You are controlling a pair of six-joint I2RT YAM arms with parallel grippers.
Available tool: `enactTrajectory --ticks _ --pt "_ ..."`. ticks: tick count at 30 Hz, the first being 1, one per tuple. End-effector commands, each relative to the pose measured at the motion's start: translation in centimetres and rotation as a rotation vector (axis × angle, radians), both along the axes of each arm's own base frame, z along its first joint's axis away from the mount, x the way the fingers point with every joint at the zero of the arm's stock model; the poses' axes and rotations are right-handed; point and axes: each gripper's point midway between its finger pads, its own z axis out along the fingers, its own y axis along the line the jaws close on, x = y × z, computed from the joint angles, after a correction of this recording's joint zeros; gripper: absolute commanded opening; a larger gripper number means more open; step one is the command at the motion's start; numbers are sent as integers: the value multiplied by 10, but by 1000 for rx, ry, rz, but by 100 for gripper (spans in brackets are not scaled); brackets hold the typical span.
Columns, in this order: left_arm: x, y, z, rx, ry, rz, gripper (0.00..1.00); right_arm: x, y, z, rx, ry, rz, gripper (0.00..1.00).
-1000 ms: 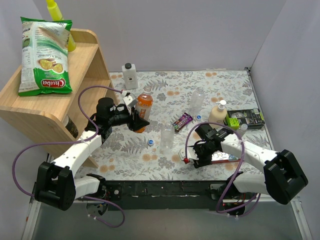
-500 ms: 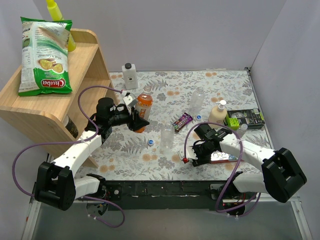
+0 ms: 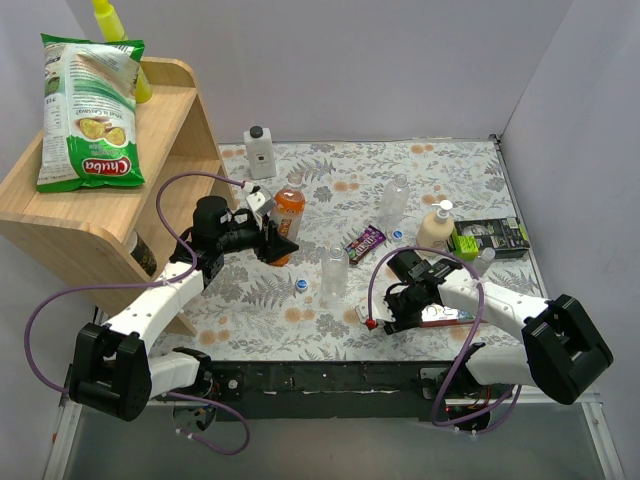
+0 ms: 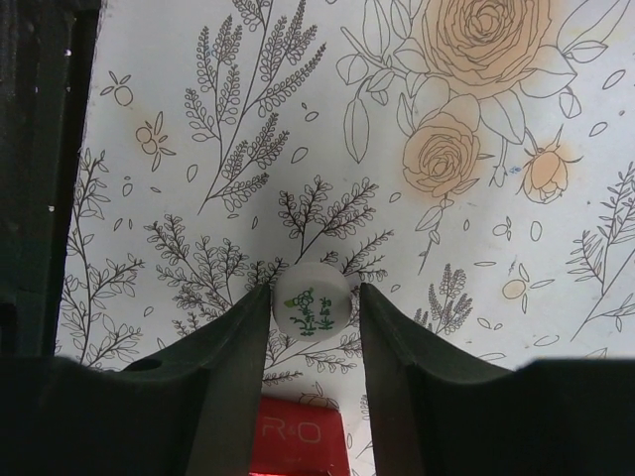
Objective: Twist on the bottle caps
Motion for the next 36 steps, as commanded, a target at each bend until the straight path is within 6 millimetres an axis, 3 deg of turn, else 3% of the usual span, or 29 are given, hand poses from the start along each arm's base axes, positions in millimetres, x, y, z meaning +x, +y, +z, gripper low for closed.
enactTrajectory --ticks 1,8,10,11,12,15,16,18,19,20,21,22,23,25,26,27,29,30,32,35,36 --pt "-1 3 10 -8 -45 4 0 -5 -8 -8 -30 -2 28 47" --pt "-4 2 8 -6 -51 -20 0 1 -5 -1 -28 -20 5 34" --pt "-8 2 7 16 -75 -57 0 11 2 17 -7 -47 -15 31" --pt "-15 2 7 25 -83 -85 0 7 1 28 -5 -33 -24 29" --pt "-21 4 3 43 -71 -102 0 16 11 52 36 -54 -56 28" --pt "-43 8 2 65 -139 -177 0 7 21 101 126 -12 -137 26" --pt "-48 9 1 75 -176 -203 0 12 33 134 205 -37 -156 26" --pt "-68 11 -3 74 -204 -249 0 7 37 164 244 -2 -218 26" --pt "-73 12 -5 78 -216 -256 0 13 47 198 314 -29 -223 25" --pt "-87 16 -14 95 -282 -294 0 17 60 245 401 -33 -252 24" --pt "-93 17 -25 109 -310 -313 0 19 65 259 428 -33 -260 24" --pt "-98 17 -23 103 -337 -328 0 19 72 270 447 -28 -255 24" --pt "-101 17 -26 101 -345 -340 0 24 83 295 489 -29 -261 24" --pt "-105 15 -32 101 -357 -372 0 22 99 315 520 -25 -224 23" --pt "-107 14 -33 101 -354 -379 0 25 109 313 500 -1 -210 24" --pt "-108 12 -37 108 -371 -398 0 25 116 336 543 -36 -179 23" --pt "-110 11 -41 114 -393 -423 0 21 138 334 515 -17 -117 23" --pt "-111 8 -42 111 -397 -434 0 10 146 347 529 -35 -56 24" --pt "-114 6 -47 105 -375 -445 0 7 160 338 489 -26 -13 23" --pt "-120 2 -51 72 -320 -433 0 0 169 333 473 -40 51 23" --pt "-118 -1 -43 50 -359 -425 0 -1 172 331 470 -46 64 24"
